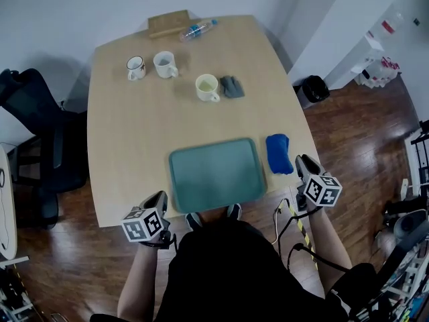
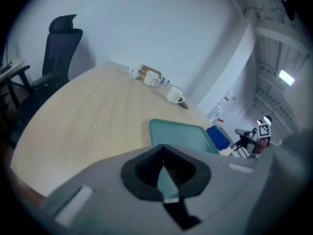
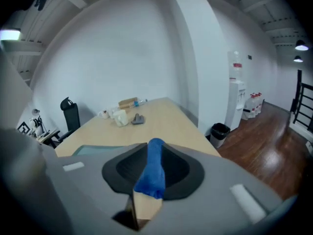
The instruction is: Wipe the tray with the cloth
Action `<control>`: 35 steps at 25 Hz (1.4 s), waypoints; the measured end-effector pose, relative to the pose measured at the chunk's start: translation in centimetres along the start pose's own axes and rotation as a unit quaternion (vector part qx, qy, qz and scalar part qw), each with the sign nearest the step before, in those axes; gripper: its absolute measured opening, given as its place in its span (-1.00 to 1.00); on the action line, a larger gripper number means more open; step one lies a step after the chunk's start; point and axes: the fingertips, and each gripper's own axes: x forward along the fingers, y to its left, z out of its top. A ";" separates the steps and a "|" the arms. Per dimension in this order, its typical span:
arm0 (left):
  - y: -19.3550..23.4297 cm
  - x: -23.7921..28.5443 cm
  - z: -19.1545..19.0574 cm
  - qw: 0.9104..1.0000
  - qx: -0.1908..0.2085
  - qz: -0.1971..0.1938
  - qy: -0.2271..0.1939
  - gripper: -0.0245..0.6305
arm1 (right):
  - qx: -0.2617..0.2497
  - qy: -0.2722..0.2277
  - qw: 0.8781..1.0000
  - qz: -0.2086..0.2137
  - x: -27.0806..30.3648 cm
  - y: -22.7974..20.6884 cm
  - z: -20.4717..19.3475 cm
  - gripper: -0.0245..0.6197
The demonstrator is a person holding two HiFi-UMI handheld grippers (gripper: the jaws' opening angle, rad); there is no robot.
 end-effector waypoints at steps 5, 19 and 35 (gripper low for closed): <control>-2.3 -2.4 3.2 0.993 0.088 -0.021 -0.077 -0.92 | 0.030 -0.058 0.998 0.008 -7.7 5.6 2.2 -0.90; -20.1 -15.4 -6.6 0.969 0.122 -0.063 -0.206 -0.92 | 0.005 -0.096 0.961 0.259 -23.5 17.8 -3.9 -0.90; -27.5 -23.9 -14.0 0.955 0.173 -0.071 -0.231 -0.92 | -0.080 -0.121 0.952 0.270 -32.4 19.2 -7.8 -0.90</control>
